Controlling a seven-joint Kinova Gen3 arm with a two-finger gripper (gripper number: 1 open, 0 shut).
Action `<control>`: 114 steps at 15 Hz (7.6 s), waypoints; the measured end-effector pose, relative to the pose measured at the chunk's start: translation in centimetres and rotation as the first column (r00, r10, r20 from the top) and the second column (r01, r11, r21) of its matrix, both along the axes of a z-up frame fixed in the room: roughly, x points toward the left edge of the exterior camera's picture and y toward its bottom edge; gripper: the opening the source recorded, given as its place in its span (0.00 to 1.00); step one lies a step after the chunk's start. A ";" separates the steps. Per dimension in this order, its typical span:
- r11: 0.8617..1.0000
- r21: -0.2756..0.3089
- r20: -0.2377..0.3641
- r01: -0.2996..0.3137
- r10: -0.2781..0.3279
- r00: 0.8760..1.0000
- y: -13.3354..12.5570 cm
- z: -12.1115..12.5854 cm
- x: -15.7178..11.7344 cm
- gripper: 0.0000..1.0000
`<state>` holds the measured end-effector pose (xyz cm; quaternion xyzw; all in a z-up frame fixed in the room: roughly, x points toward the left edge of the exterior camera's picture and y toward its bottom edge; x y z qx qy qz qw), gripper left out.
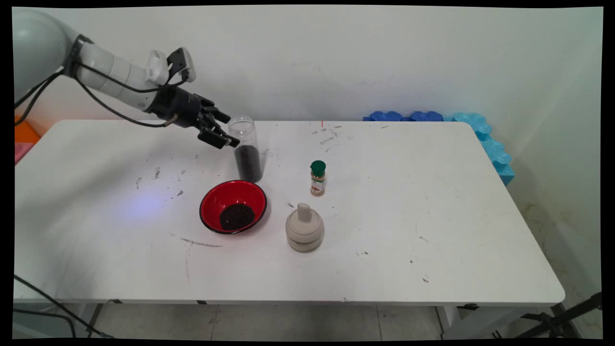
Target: Pick up the black seasoning powder from the table, then pour the black seasoning powder in the red bowl
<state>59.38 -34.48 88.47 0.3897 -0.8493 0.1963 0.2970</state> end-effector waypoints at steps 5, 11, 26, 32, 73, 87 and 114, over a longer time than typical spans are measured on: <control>0.999 -0.020 -0.039 0.026 -0.027 0.999 1.1 -1.5 1.1 1.00; 0.997 -0.050 -0.087 0.051 -0.055 0.995 1.4 -3.1 1.8 1.00; 0.987 -0.131 -0.136 0.097 -0.115 0.984 0.1 -6.7 0.8 1.00; 0.982 -0.150 -0.125 0.112 -0.131 0.983 -0.5 -7.1 0.2 0.00; 0.955 0.295 -0.423 -0.039 0.168 0.891 12.3 6.6 -5.3 0.00; 0.872 0.469 -0.457 -0.138 0.374 0.807 11.4 3.8 -3.6 0.00; 0.467 0.871 -0.382 -0.150 0.837 0.391 10.9 0.1 -2.4 0.00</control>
